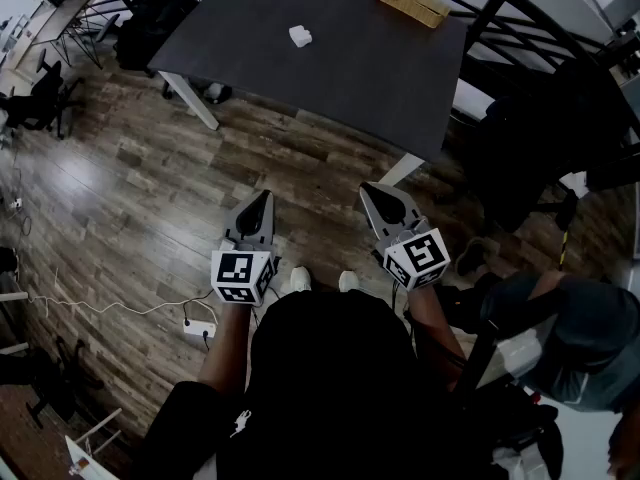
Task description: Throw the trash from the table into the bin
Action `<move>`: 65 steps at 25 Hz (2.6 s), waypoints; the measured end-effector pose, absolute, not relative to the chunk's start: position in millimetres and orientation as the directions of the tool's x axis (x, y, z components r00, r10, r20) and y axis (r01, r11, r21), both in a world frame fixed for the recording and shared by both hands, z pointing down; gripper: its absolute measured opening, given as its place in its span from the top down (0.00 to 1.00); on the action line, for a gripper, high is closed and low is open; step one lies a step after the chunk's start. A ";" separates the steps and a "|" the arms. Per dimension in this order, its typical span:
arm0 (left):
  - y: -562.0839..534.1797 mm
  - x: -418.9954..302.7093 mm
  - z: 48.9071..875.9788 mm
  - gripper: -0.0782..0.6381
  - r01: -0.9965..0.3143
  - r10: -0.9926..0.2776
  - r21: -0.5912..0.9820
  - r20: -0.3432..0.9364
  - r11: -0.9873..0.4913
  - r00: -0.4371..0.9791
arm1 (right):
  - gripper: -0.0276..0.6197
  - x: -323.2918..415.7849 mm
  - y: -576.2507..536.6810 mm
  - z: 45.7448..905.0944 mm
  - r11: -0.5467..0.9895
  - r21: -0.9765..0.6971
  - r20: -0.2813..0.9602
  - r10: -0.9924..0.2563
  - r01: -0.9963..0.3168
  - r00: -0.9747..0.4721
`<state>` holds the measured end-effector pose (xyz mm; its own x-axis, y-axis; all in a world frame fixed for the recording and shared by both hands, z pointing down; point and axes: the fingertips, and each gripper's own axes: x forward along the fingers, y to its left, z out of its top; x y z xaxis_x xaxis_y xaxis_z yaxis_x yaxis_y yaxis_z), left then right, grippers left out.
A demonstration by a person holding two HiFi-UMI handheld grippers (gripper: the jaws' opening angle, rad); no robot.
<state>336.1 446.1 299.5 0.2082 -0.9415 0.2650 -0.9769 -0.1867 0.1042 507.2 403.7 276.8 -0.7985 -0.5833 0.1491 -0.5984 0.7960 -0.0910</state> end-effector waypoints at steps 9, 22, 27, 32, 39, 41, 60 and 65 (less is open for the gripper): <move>443.6 329.6 296.6 0.88 -0.970 -0.942 0.094 0.234 -0.225 0.241 | 0.95 497.6 406.8 279.3 0.789 -0.081 0.159 -0.593 -0.609 -0.790; 443.3 318.0 297.1 0.88 -0.965 -0.938 0.100 0.228 -0.244 0.261 | 0.95 489.4 410.6 276.8 0.770 -0.070 0.142 -0.621 -0.634 -0.771; 443.7 307.4 297.2 0.88 -0.962 -0.935 0.102 0.229 -0.252 0.270 | 0.95 481.0 407.1 272.0 0.759 -0.083 0.121 -0.636 -0.646 -0.763; 445.1 297.2 297.2 0.88 -0.960 -0.933 0.102 0.229 -0.262 0.279 | 0.95 470.9 411.0 270.8 0.756 -0.090 0.116 -0.638 -0.648 -0.761; 450.1 286.0 297.3 0.88 -0.952 -0.926 0.093 0.221 -0.293 0.306 | 0.95 460.5 419.4 273.2 0.737 -0.105 0.111 -0.658 -0.668 -0.744; 451.3 283.3 299.0 0.88 -0.949 -0.923 0.097 0.223 -0.300 0.314 | 0.95 458.6 419.8 273.1 0.730 -0.104 0.110 -0.666 -0.675 -0.738; 446.0 245.3 311.5 0.88 -0.947 -0.917 0.097 0.236 -0.306 0.320 | 0.95 421.5 409.1 280.1 0.722 -0.107 0.126 -0.672 -0.683 -0.730; 444.5 227.0 320.5 0.88 -0.956 -0.922 0.100 0.254 -0.274 0.291 | 0.95 403.3 397.4 288.6 0.740 -0.117 0.127 -0.650 -0.663 -0.749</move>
